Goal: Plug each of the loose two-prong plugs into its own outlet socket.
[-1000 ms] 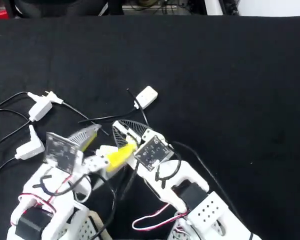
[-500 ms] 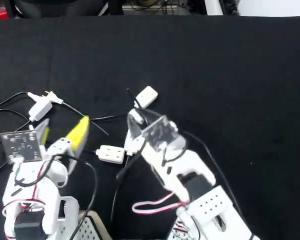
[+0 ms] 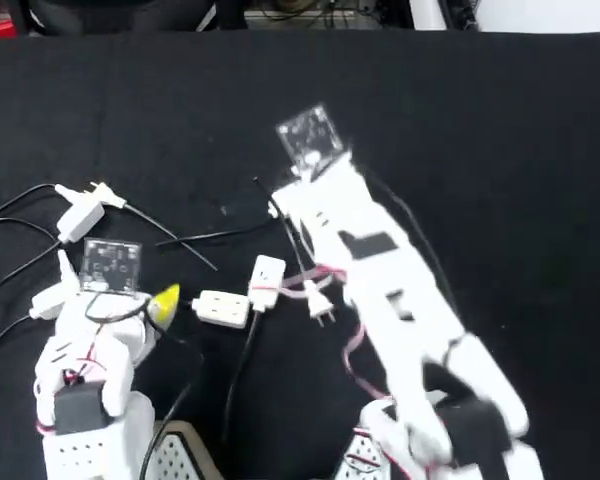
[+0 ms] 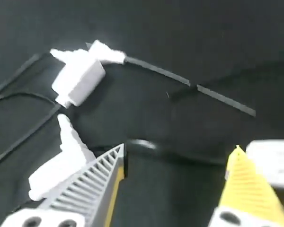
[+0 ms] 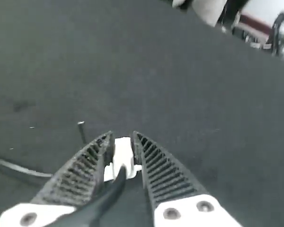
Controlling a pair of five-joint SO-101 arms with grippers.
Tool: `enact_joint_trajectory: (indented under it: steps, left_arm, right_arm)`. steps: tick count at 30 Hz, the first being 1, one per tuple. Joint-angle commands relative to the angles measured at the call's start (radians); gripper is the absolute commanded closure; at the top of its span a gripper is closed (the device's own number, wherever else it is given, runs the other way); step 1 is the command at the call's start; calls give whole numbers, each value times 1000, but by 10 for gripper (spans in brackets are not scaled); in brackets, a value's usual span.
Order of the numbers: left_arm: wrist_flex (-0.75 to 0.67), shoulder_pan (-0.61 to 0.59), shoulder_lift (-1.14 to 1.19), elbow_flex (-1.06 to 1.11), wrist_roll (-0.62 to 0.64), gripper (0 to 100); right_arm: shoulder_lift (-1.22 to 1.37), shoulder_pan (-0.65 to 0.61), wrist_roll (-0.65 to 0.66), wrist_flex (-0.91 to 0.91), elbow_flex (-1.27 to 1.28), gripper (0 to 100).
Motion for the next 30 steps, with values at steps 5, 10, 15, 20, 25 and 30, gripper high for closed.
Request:
enact_joint_trajectory:
  steps: [5,10,15,20,25,30]
  left_arm:
    - [-18,4,-6,108,-201,658]
    - [-69,4,-6,139,-215,658]
    - [-68,4,-6,140,-216,658]
    - [-66,4,-6,140,-216,658]
    - [-69,4,-6,140,-216,658]
    - [-69,4,-6,140,-218,658]
  right_arm:
    - [280,32,0,35,-289,987]
    - [392,57,63,127,-418,987]
    - [469,69,118,143,-490,987]
    - [515,72,157,141,-498,987]
    - [518,58,155,141,-496,987]
    - [518,58,155,143,-498,987]
